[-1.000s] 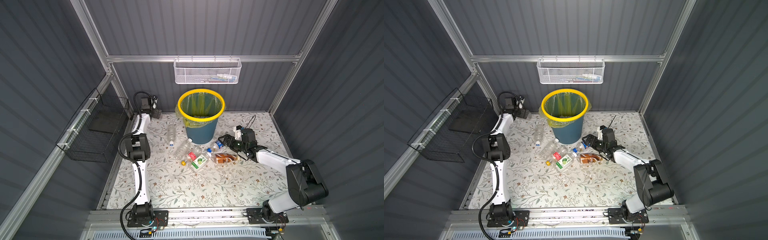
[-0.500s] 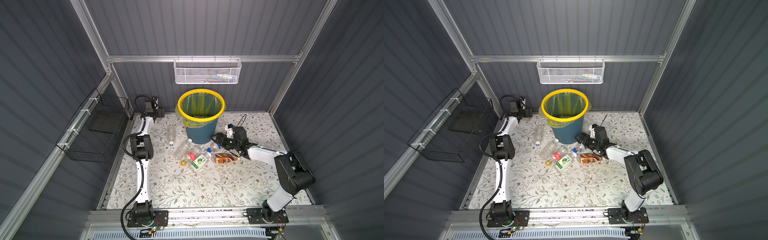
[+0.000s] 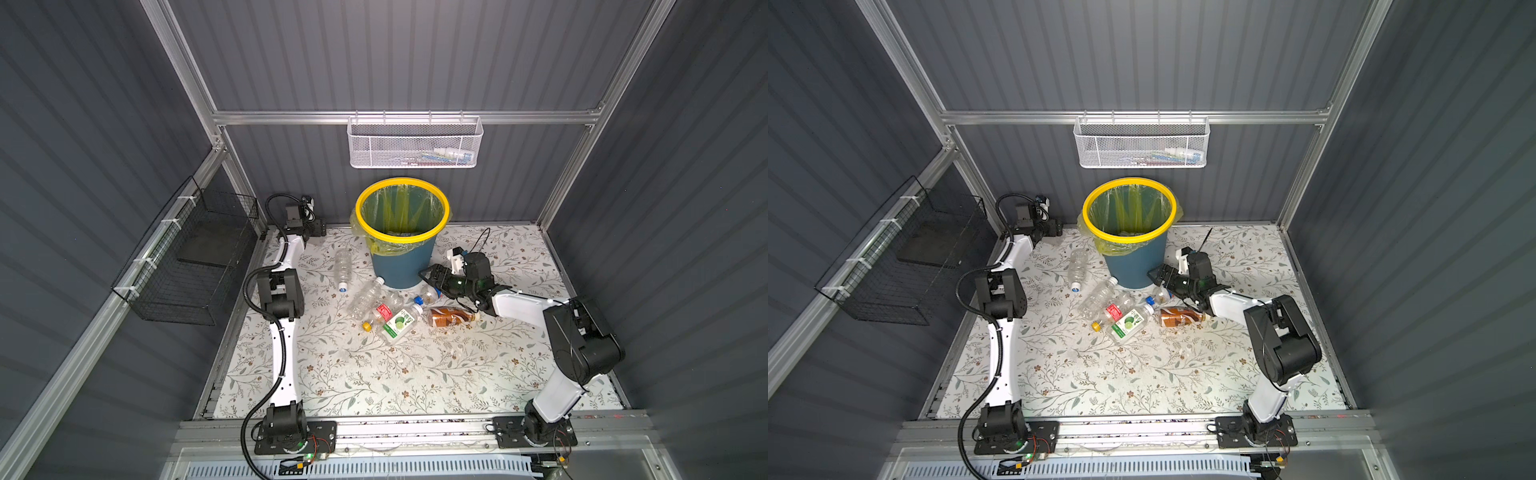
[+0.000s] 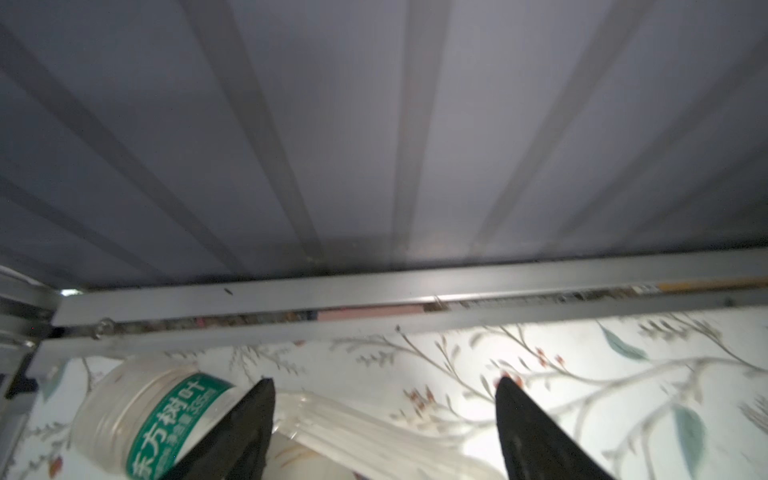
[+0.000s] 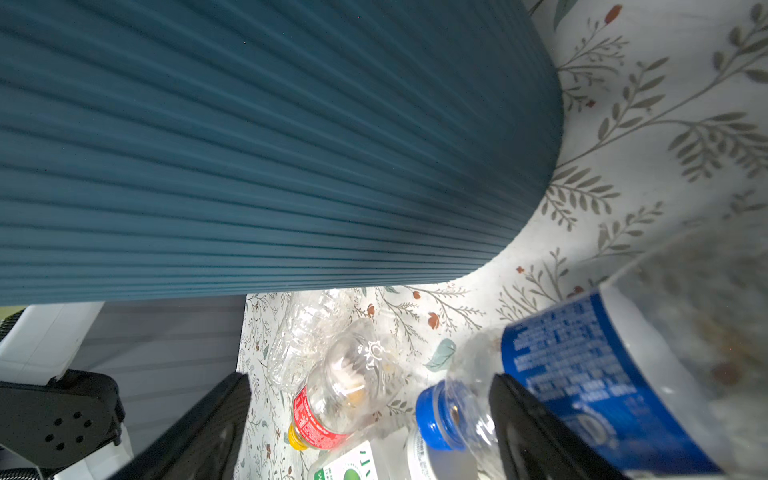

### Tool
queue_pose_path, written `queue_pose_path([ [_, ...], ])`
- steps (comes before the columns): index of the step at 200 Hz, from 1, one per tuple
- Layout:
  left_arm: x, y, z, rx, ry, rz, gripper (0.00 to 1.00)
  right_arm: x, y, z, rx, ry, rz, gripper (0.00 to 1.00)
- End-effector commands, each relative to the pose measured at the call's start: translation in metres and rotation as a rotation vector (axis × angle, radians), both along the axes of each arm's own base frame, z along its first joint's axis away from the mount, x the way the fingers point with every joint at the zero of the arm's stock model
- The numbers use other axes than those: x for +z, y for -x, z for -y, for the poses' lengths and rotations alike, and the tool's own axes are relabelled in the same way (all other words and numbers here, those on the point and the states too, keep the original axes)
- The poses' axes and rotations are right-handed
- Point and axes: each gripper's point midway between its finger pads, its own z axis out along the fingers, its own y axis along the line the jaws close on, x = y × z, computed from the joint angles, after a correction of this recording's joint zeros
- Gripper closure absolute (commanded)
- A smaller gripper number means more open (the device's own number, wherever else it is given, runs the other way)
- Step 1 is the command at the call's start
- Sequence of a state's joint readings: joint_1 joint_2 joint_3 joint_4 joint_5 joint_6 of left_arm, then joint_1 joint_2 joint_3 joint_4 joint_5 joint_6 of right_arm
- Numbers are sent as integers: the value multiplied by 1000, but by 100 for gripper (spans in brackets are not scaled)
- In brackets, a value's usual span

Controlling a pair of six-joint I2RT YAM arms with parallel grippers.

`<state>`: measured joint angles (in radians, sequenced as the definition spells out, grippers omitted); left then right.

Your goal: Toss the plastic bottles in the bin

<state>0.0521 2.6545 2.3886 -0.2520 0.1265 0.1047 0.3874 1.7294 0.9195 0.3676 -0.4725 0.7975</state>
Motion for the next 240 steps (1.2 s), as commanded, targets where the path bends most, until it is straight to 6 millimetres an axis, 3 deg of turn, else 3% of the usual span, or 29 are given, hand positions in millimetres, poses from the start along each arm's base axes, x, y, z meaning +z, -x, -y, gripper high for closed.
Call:
queue_pose_path([
  [1, -38, 38, 20, -100, 22, -183, 23, 17, 3, -4, 34, 2, 49, 9],
  [45, -33, 75, 26, -143, 23, -240, 30, 24, 11, 1, 32, 11, 68, 9],
  [113, -16, 141, 21, -99, 6, -284, 31, 25, 28, 9, 29, 24, 74, 9],
  [164, 40, 160, 23, -80, 24, -198, 22, 30, 38, 15, 22, 25, 88, 9],
  [190, 64, 167, 17, -91, -56, -158, 15, 32, 42, 17, 11, 20, 97, 8],
  [209, 56, 171, 5, -102, -168, -184, 8, 32, 43, 17, 6, 6, 95, 9],
  [240, 20, 166, -8, -176, -312, -261, 4, 33, 45, 13, 5, -39, 89, 9],
])
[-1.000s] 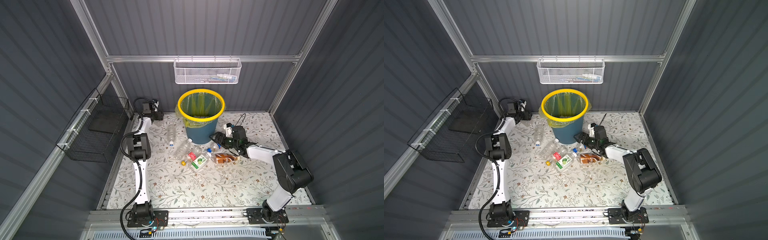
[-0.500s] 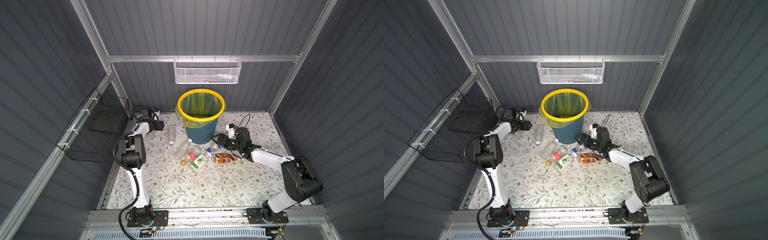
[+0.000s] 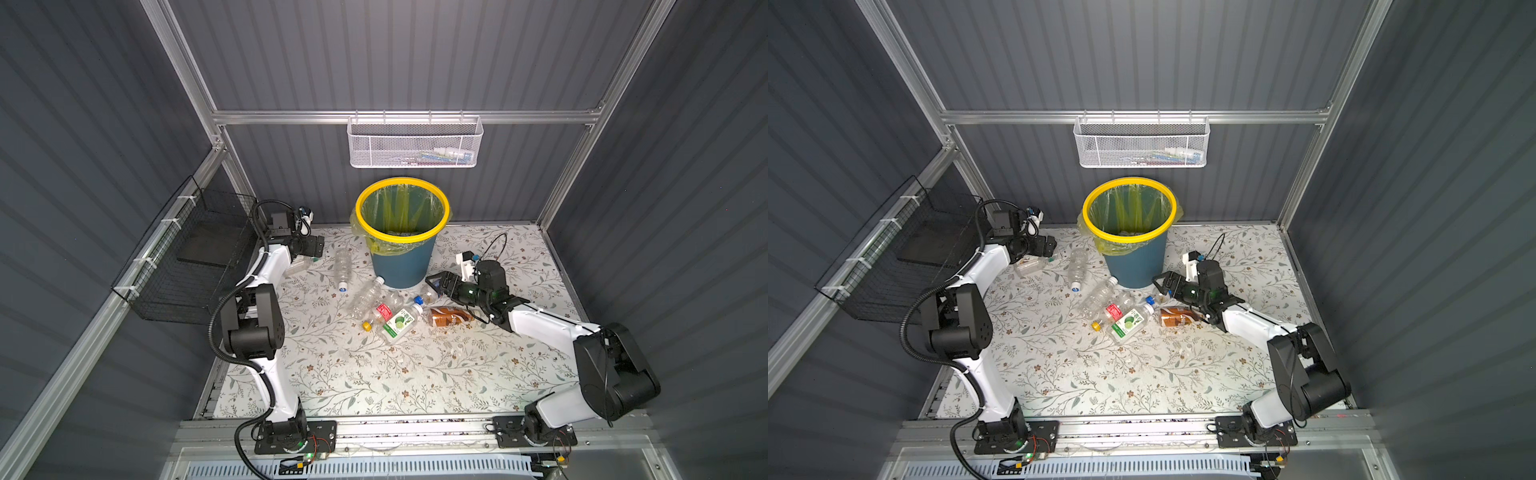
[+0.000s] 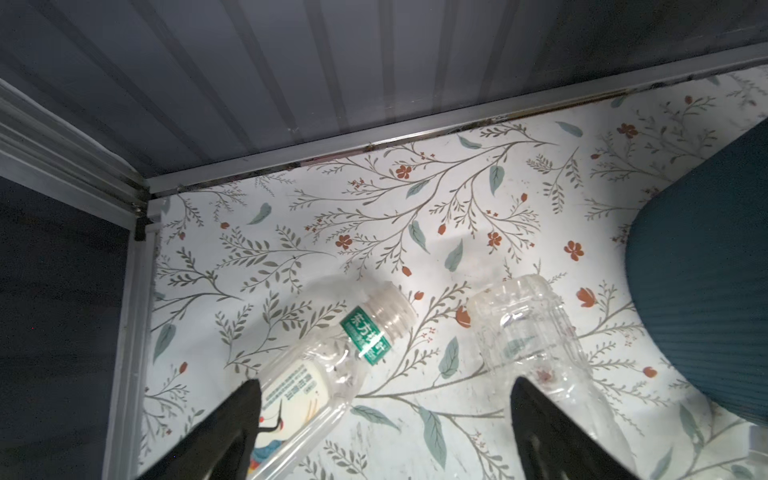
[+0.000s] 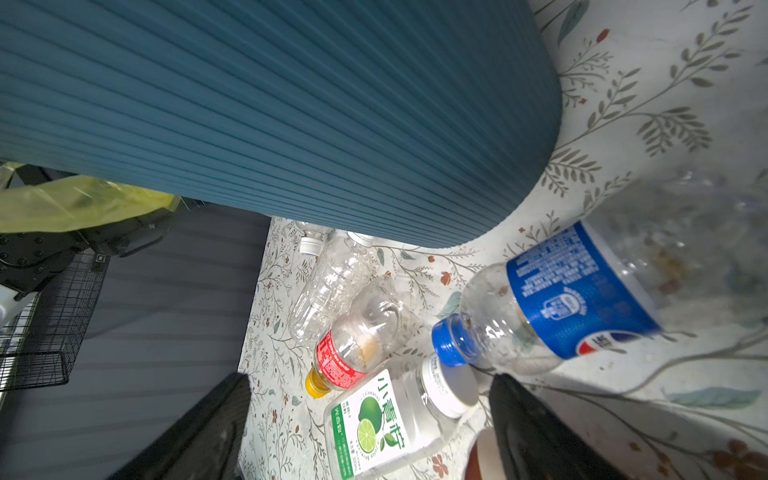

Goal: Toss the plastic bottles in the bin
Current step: 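Lift the green-label bottle with the left gripper while the right gripper hovers near bottles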

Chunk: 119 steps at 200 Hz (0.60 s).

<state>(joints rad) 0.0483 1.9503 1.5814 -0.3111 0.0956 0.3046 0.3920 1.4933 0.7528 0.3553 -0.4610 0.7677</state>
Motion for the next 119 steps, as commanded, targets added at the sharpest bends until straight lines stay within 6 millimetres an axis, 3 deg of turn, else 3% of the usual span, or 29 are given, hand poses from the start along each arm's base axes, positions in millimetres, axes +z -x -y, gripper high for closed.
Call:
queue_pose_path([
  [1, -44, 4, -13, -75, -150, -120, 4, 5, 2, -4, 0, -40, 13, 9],
  [71, -73, -21, -19, -237, -187, -165, 0, 4, 12, -4, -18, -50, 17, 8],
  [119, -103, -18, -13, -268, -138, -215, 3, 3, 9, -5, -21, -50, 13, 8],
])
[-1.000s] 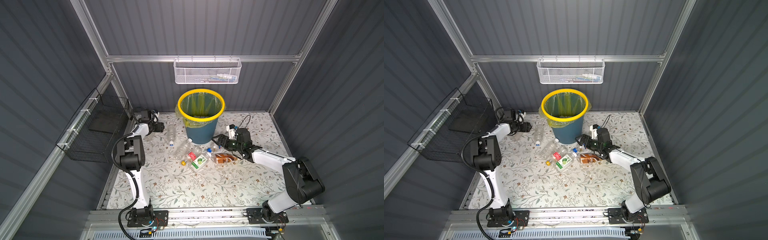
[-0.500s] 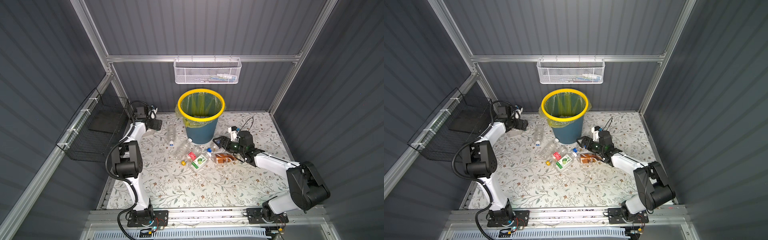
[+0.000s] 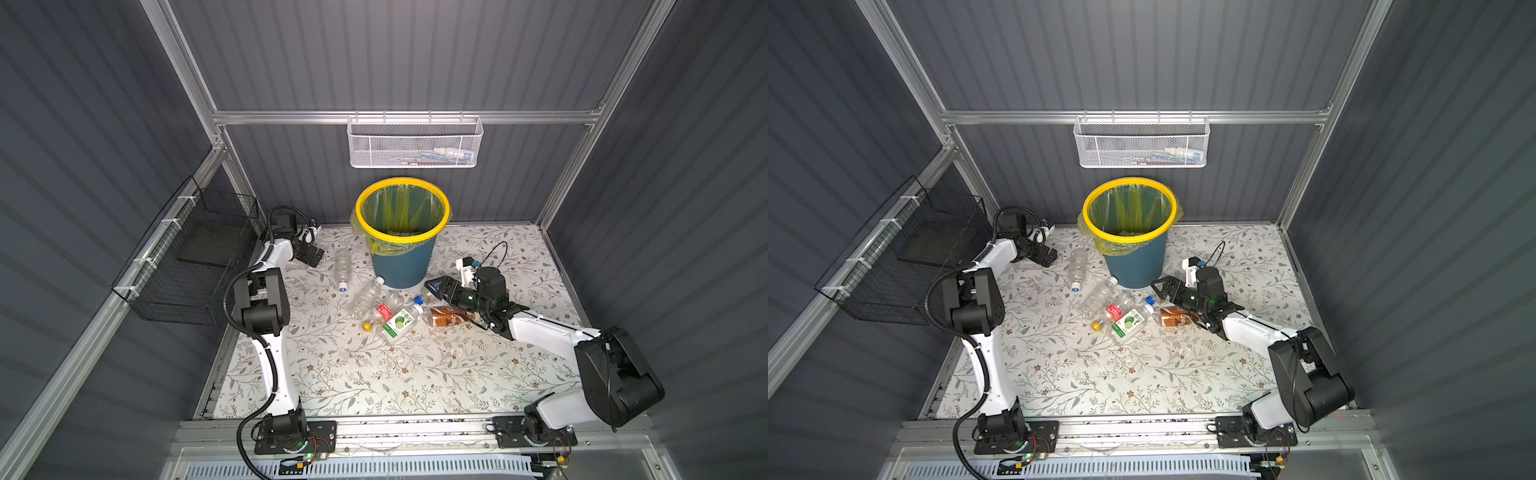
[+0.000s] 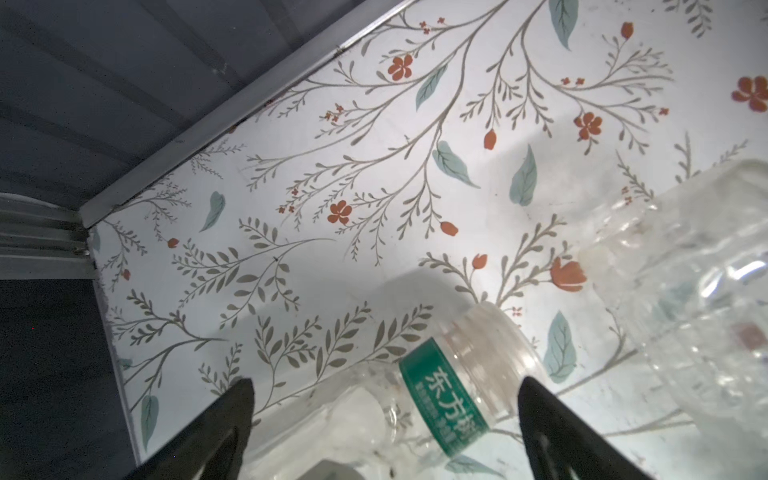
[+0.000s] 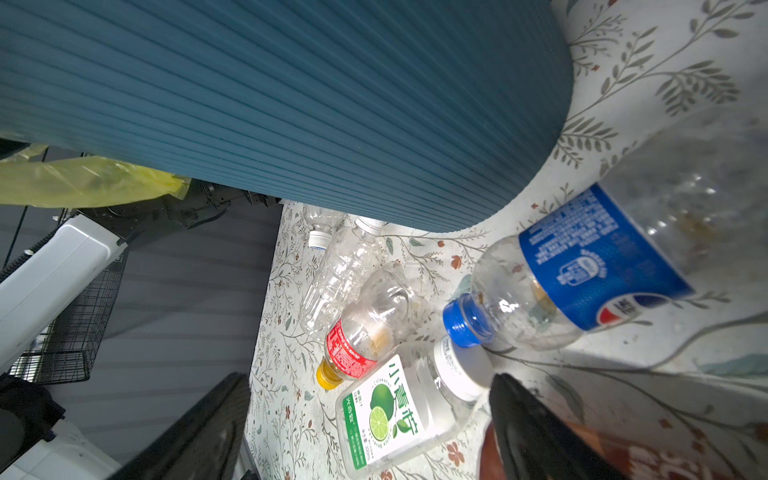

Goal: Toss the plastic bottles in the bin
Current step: 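Lift the green-label bottle with the left gripper while the right gripper hovers near bottles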

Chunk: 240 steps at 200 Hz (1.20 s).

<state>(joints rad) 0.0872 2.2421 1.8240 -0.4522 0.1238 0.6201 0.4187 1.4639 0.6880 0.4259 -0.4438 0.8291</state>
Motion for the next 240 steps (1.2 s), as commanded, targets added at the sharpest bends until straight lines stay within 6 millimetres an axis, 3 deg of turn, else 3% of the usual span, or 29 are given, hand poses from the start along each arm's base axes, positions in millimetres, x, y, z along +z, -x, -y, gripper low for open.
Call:
queue_pose_path([
  [1, -23, 11, 6, -44, 32, -71, 3, 5, -4, -1, -8, -8, 22, 8],
  [80, -28, 40, 5, 6, 47, -123, 10, 3, -7, -9, 8, -24, 12, 8],
  [143, -26, 55, 3, 103, 82, -120, 35, 6, -3, -8, 5, -17, 23, 9],
  [188, 0, 68, 8, 151, 128, -84, 58, 6, 0, -4, -4, -12, 23, 11],
  [222, 41, 81, 23, 180, 193, -9, 61, 6, 2, -2, -8, 2, 28, 11],
  [226, 35, 91, 25, 187, 202, -29, 62, 5, 3, -2, -8, 4, 27, 11],
  [240, 54, 102, 35, 191, 239, 19, 62, 4, 4, 0, -9, 12, 24, 11],
])
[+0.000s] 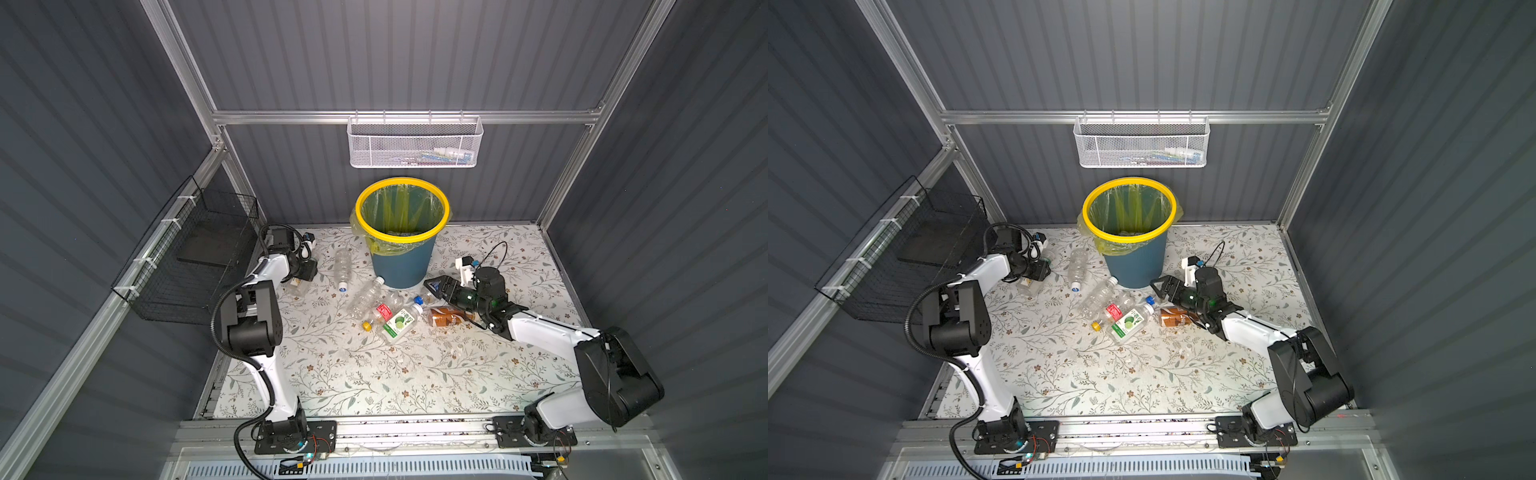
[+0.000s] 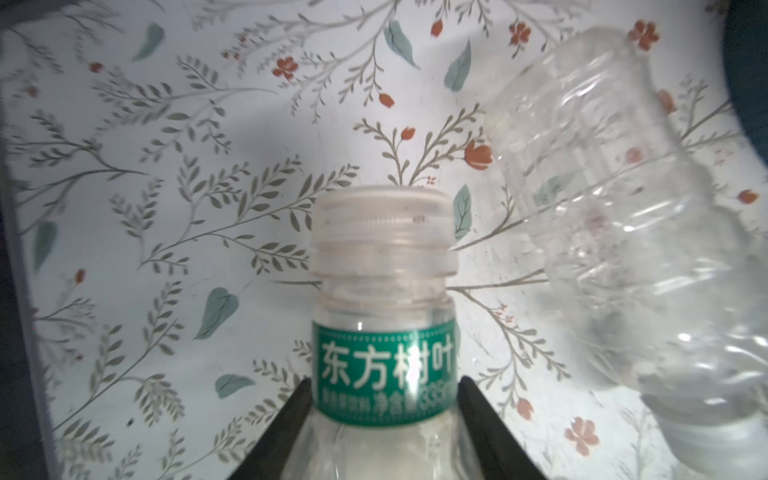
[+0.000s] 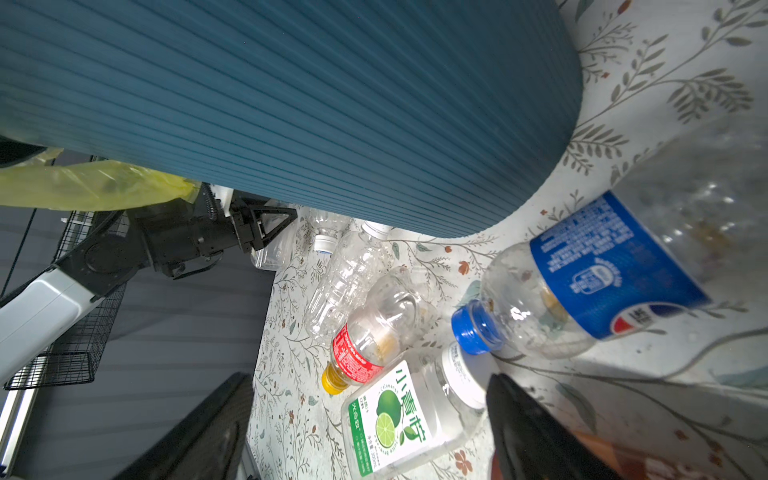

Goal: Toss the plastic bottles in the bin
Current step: 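Lift the green-label bottle with the left gripper while the right gripper hovers near bottles, then carry the green-label bottle over the bin and open the left gripper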

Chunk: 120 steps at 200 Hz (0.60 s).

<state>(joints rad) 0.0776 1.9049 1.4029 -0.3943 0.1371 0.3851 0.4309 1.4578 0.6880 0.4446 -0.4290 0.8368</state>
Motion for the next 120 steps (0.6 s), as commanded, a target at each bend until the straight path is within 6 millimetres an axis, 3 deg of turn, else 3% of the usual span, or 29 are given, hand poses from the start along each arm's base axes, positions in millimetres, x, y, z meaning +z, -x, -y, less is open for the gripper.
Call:
queue_pose_path([
  [1, 35, 15, 21, 25, 86, 80, 62, -2, 5, 3, -3, 21, 5, 11],
  [43, 115, 47, 61, -18, 158, 319, 60, -1, 12, 12, -8, 94, 18, 11],
  [76, 186, 78, 72, -34, 265, 553, 60, 1, 17, 28, -49, 169, 44, 11],
  [120, 291, 148, 92, -146, 465, 869, 59, 2, 24, 38, -73, 202, 56, 11],
])
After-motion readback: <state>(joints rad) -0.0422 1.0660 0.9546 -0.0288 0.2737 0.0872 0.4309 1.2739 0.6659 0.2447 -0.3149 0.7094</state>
